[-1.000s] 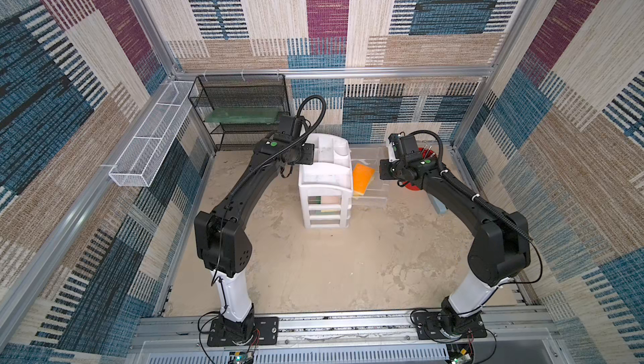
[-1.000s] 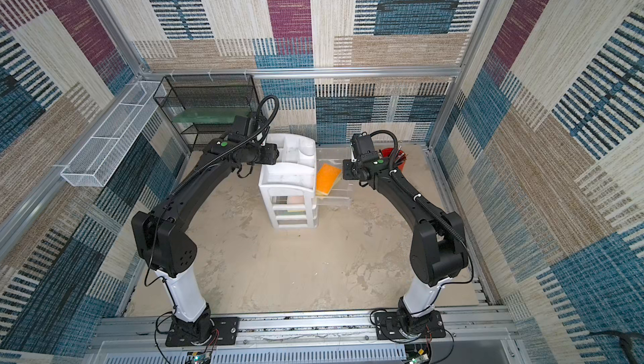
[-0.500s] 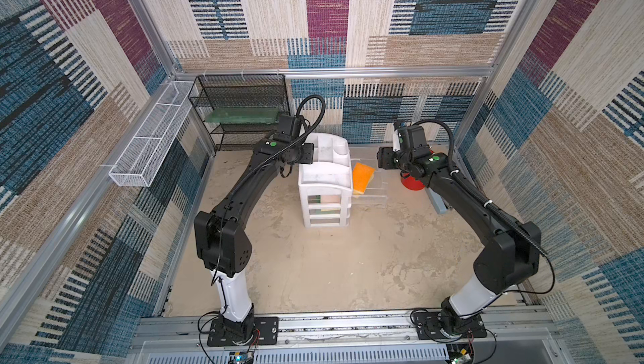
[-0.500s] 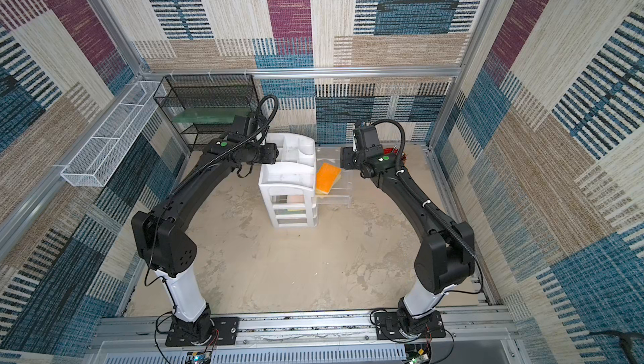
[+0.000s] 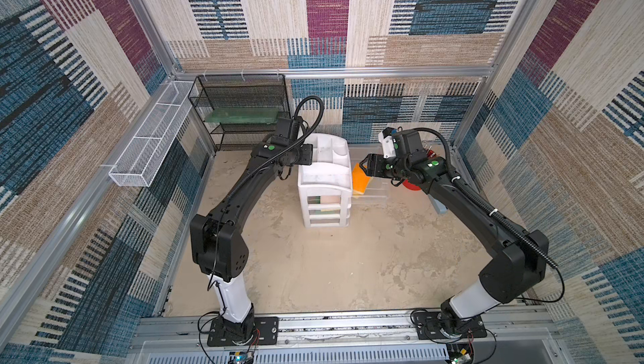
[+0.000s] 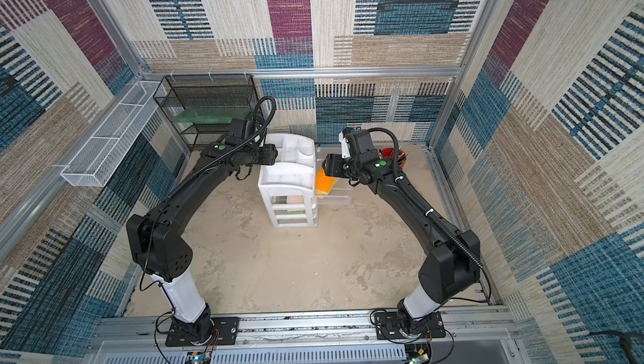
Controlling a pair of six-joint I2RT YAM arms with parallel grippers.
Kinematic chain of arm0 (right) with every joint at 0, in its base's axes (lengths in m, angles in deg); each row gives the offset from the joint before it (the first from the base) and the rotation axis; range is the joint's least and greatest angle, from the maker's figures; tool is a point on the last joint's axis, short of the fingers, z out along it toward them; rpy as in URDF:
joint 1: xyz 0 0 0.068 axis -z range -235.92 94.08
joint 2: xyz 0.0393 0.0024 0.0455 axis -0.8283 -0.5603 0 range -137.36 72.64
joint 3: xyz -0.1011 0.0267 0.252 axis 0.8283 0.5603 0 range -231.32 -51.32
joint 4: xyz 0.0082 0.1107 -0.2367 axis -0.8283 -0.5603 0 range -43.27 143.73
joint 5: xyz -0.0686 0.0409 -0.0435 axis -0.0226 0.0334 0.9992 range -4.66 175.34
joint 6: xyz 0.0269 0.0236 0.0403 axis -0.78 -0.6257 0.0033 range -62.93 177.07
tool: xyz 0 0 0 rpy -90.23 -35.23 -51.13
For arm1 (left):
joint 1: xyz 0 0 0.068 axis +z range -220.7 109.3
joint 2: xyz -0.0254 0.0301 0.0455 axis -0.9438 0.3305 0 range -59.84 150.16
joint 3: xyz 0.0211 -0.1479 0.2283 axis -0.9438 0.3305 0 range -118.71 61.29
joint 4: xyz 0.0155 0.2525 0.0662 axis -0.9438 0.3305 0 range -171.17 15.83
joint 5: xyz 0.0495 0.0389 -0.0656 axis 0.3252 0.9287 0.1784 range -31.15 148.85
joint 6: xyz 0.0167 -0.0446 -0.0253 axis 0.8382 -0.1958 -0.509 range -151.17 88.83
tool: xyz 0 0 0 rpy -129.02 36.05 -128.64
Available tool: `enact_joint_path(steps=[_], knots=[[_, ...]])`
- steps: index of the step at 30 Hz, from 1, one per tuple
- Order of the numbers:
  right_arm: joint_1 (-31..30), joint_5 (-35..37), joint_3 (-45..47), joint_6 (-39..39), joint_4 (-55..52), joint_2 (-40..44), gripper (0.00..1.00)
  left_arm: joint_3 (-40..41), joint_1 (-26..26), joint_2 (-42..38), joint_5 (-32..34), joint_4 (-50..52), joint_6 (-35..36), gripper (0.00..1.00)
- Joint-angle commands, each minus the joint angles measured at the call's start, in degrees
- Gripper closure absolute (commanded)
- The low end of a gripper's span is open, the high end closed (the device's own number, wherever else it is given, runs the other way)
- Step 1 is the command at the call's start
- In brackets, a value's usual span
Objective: Take the sponge out of the drawer
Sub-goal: Pick up the sponge from the drawer.
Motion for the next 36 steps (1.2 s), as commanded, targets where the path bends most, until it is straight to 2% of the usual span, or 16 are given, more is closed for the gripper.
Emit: enact_joint_path(steps=[1, 5, 11, 28, 32, 36], knots=[[-0.36, -0.44, -0.52, -3.95, -3.25, -1.04, 0.30, 1.99, 0.34, -0.51, 1.54, 2.79, 2.42, 0.41], [-0.73, 0.34, -2.15, -7.09, -6.25, -3.54, 0.34, 3.75, 0.34, -2.03, 1.32, 1.74, 2.55, 0.41], [-2.50, 5.21, -4.76, -9.70, -9.75, -4.10, 0.35, 6.80, 0.34, -3.62, 0.46, -1.41, 2.64, 0.40], [-2.95, 7.75, -2.65, -13.93, -6.50, -6.91, 0.39, 8.65, 0.34, -4.05, -1.28, -4.22, 3.00, 0.41], [-2.87, 7.70, -2.79, -13.81, -5.75, -8.42, 0.44, 9.03, 0.42, -4.07, -1.23, -4.67, 3.26, 0.41], [-2.86, 7.13, -2.77, -13.67, -4.80, -9.54, 0.53, 9.18, 0.51, -3.73, -1.56, -5.26, 3.43, 0.40]])
